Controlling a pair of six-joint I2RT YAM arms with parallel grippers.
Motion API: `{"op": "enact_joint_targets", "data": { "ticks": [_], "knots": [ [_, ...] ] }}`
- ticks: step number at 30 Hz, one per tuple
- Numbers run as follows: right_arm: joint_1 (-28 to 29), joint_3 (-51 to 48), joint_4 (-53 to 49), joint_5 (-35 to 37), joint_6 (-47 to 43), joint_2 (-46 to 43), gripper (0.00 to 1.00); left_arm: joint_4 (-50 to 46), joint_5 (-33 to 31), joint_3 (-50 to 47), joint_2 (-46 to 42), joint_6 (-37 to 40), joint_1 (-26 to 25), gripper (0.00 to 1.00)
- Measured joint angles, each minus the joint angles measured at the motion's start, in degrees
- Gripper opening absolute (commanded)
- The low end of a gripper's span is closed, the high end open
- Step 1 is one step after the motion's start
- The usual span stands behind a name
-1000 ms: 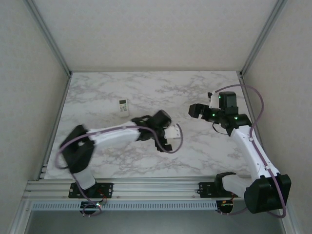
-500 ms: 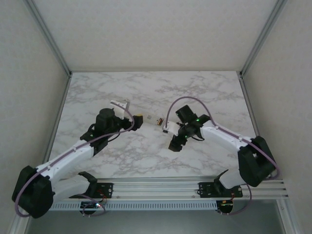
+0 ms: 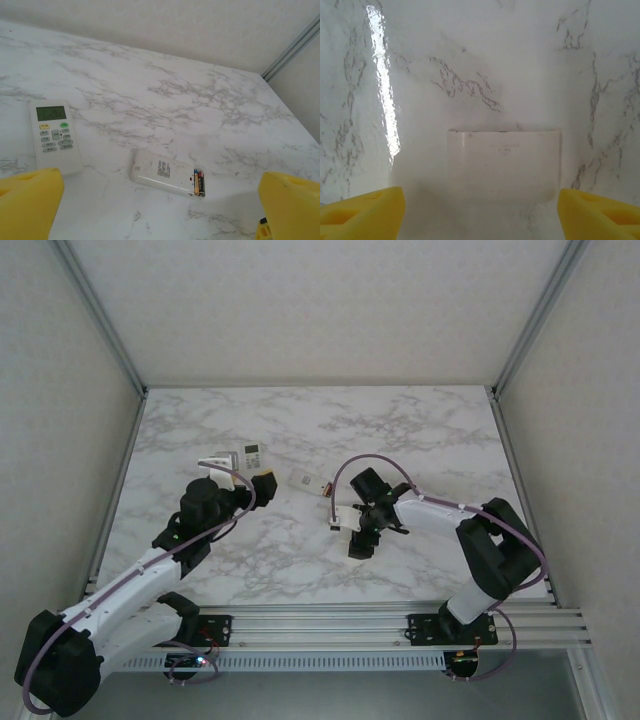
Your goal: Load the batteries into the remote control
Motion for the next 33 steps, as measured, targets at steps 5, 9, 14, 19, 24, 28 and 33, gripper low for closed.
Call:
{"op": "enact_joint_targets", "data": {
  "ticks": [5,9,14,19,24,28,33],
  "knots": [
    [0.02,0.24,1.2,-0.07,-0.07,2.27,0.69,0.07,0.02,0.0,-0.04,0.0,0.0,1.0],
    [0.44,0.57,2.56,0.17,0.44,2.93,0.66,0.07,0.04,0.0,-0.04,0.0,0.07,0.99],
    [1.14,0.63,2.75,0.87,1.18,2.95,0.59,0.07,0.04,0.0,-0.04,0.0,0.07,1.0],
    [1.6,0.61,2.91,1.27,1.64,2.34,0.56,0.07,0.04,0.0,-0.04,-0.02,0.15,1.0],
    [1.97,-0.07,6.6,0.98,4.68,-1.7,0.56,0.07,0.04,0.0,-0.02,-0.28,0.17,1.0],
    [1.09,2.12,8.5,1.51,8.26,-4.17,0.56,0.09,0.07,0.0,0.02,-0.85,0.26,1.0],
    [-1.62,11.41,7.82,3.74,11.26,2.36,0.56,0.07,0.11,0.0,0.39,-1.27,0.37,1.0]
  ]
}}
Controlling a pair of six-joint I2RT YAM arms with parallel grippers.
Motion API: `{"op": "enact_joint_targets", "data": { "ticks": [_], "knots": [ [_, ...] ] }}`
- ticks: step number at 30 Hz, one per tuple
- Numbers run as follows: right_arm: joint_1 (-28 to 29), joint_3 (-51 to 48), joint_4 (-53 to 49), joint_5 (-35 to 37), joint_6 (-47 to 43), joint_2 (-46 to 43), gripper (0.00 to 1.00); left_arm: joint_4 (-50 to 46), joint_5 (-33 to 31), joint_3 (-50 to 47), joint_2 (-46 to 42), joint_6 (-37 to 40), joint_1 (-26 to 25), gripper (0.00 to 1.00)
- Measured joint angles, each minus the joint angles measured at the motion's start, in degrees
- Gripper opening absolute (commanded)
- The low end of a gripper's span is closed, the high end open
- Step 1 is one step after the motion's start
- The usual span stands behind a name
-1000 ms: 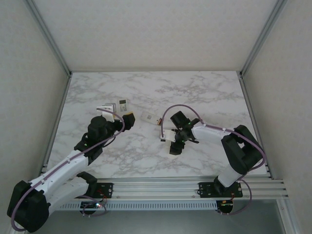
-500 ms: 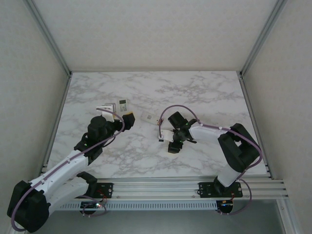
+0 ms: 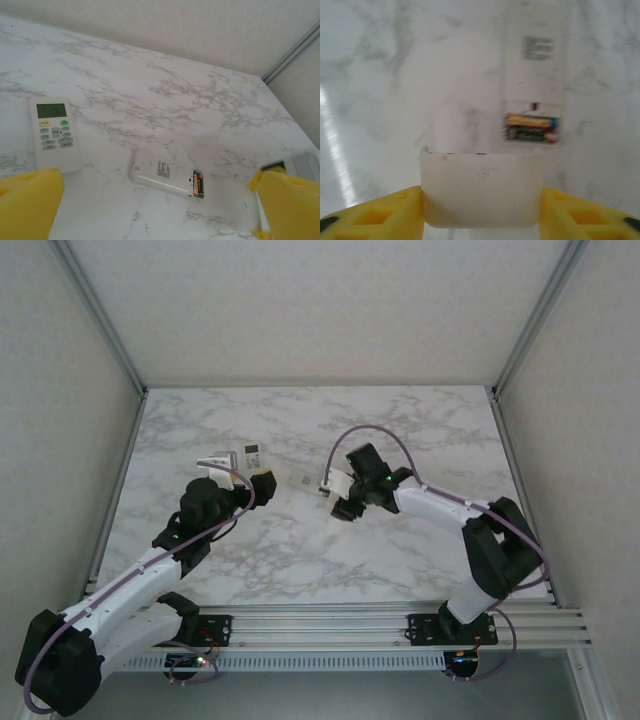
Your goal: Load the batteries into the remote control
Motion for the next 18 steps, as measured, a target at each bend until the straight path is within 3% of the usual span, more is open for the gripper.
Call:
{"op": "enact_joint_targets", "data": {
  "ticks": [9,18],
  "knots": [
    [-1.9,14.73,-6.51,1.4,0.39,15.17,0.56,-0.07,-0.04,0.0,0.11,0.0,0.0,1.0],
    [-3.32,18.18,-9.49,1.97,0.39,19.28,0.56,-0.07,-0.04,0.0,0.11,-0.02,0.15,1.0]
  ]
}}
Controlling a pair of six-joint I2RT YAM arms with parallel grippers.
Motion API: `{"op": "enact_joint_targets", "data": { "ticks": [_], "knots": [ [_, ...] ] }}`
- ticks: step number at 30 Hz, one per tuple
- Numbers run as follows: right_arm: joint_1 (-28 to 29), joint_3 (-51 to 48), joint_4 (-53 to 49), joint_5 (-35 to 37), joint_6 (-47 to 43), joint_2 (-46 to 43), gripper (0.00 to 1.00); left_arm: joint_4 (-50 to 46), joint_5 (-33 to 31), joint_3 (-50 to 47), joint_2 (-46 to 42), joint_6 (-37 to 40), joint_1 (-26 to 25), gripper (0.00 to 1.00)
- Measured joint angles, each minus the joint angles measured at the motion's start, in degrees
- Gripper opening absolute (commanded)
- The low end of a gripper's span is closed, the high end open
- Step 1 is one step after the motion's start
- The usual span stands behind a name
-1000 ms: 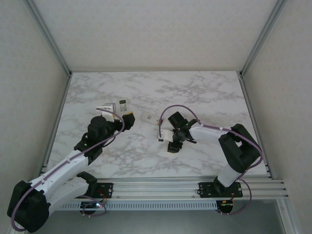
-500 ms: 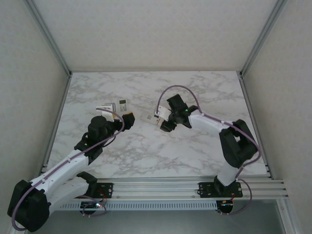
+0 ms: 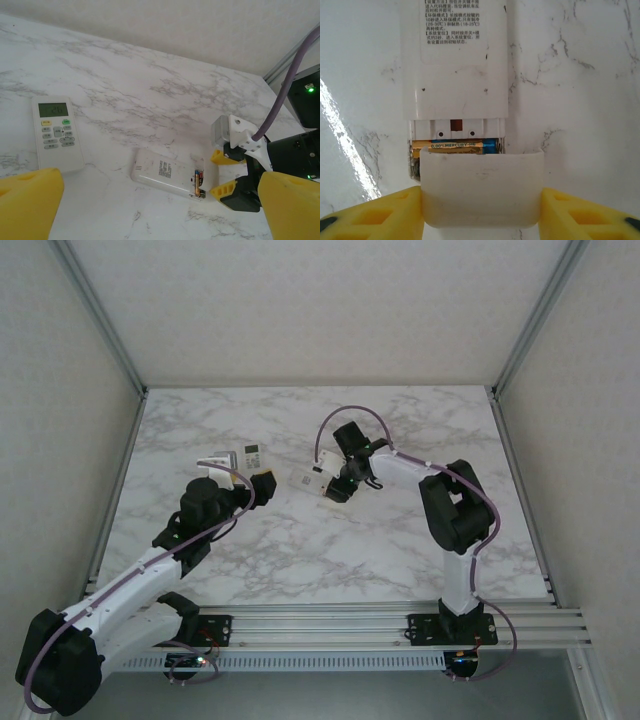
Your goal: Load the batteries into the remote control
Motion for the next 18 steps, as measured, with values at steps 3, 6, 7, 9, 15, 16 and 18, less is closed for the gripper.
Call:
{"op": "enact_joint_targets", "data": {
  "ticks": [3,6,7,9,15,16,18],
  "knots": [
    [0.0,0.33,0.0,-0.28,0.11,0.81,0.56,-0.02,0.0,0.0,0.02,0.0,0.0,1.0],
    [0.0,0.44,-0.15,-1.57,0.22,1.27,0.56,-0.02,0.02,0.02,0.37,0.0,0.0,0.99],
    [0.0,0.5,-0.2,-1.75,0.2,1.27,0.56,-0.02,0.02,0.02,0.5,0.0,0.0,0.99],
    [0.0,0.66,-0.37,-2.21,0.2,1.29,0.56,-0.02,0.02,0.02,0.55,0.0,0.0,1.0],
    [0.0,1.22,-0.79,-3.21,0.24,1.64,0.57,-0.02,0.02,0.02,0.85,-0.02,0.0,1.0],
    [0.0,1.57,-1.03,-3.23,0.24,1.88,0.57,0.0,0.02,0.02,0.9,-0.02,0.0,1.0],
    [0.0,2.58,-1.6,-3.23,0.24,2.58,0.57,0.0,0.02,0.02,1.05,0.0,0.0,1.0]
  ]
}}
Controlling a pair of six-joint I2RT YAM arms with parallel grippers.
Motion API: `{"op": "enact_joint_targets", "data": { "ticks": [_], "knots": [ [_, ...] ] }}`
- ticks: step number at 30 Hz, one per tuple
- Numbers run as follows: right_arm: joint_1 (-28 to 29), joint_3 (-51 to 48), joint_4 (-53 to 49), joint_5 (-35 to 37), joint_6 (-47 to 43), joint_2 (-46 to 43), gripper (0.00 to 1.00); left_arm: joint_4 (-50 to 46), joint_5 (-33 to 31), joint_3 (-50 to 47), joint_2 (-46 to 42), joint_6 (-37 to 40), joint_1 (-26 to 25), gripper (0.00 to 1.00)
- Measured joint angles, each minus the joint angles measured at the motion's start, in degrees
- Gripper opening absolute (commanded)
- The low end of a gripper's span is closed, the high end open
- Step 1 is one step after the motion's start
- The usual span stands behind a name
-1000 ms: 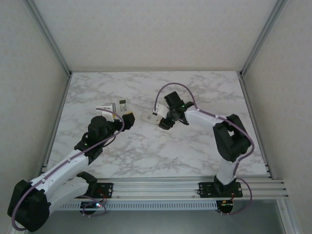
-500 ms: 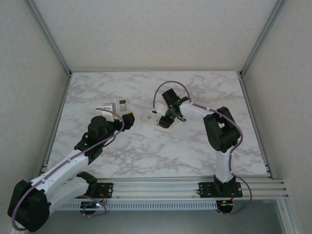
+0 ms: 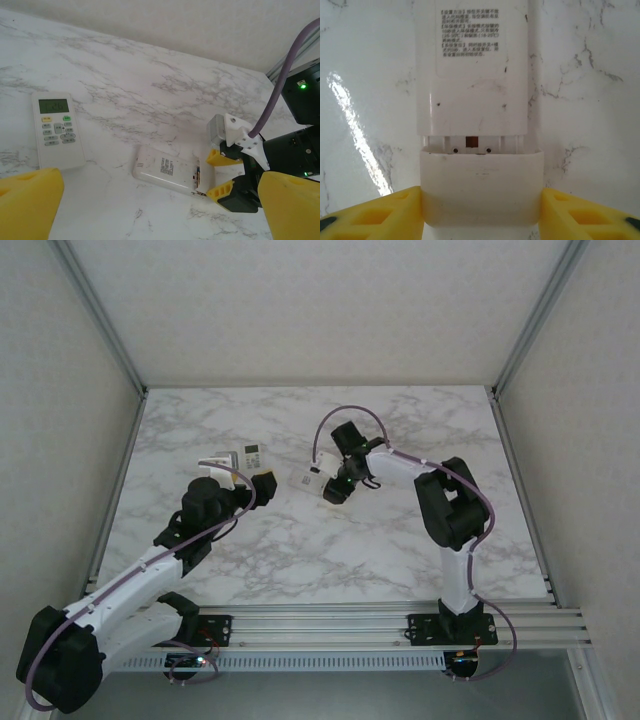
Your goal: Load the batteries into the remote control
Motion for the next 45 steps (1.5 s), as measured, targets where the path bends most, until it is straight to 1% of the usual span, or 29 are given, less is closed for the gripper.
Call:
{"op": "enact_joint_targets", "data": {
  "ticks": [8,19,28,34,36,38,39,40,42,44,45],
  "knots": [
    [0.02,2.64,-2.1,0.0,-0.02,1.7,0.57,-0.02,0.0,0.0,0.26,-0.2,0.0,1.0],
    [0.02,3.32,-5.44,-1.51,-0.07,2.56,0.62,0.0,0.0,0.0,0.42,-0.2,0.0,1.0],
    [0.02,4.5,-6.1,-1.49,0.63,2.56,0.68,0.0,-0.02,0.0,0.44,-0.22,0.0,1.0],
    [0.0,4.76,-6.23,-1.57,2.67,0.42,0.69,-0.24,0.48,0.76,2.19,-0.42,0.33,0.99],
    [-0.15,3.82,-5.51,-2.19,5.53,-2.23,0.69,-1.09,1.29,2.69,4.96,-0.63,1.05,1.0],
    [-0.48,0.61,-2.49,-2.8,12.41,-7.32,0.69,-2.97,2.62,6.51,9.75,-1.14,2.49,1.0],
    [-0.79,-1.46,-0.37,-2.99,16.37,-9.88,0.69,-4.15,3.28,8.72,12.31,-1.29,3.26,1.0],
    [-1.33,-4.31,1.95,-2.8,22.51,-13.25,0.68,-5.42,3.91,11.32,15.26,-1.42,4.0,1.0],
    [-2.71,-8.41,4.57,-2.51,31.93,-18.43,0.64,-7.02,4.7,15.06,19.67,-1.44,4.92,0.99],
    [-4.07,-9.81,6.75,-2.16,39.69,-20.41,0.63,-8.83,5.35,16.26,21.38,-1.4,5.27,0.97],
    [-4.33,-11.32,9.01,-1.64,45.59,-21.03,0.62,-11.65,5.99,18.05,23.12,-1.09,5.38,0.96]
  ]
}}
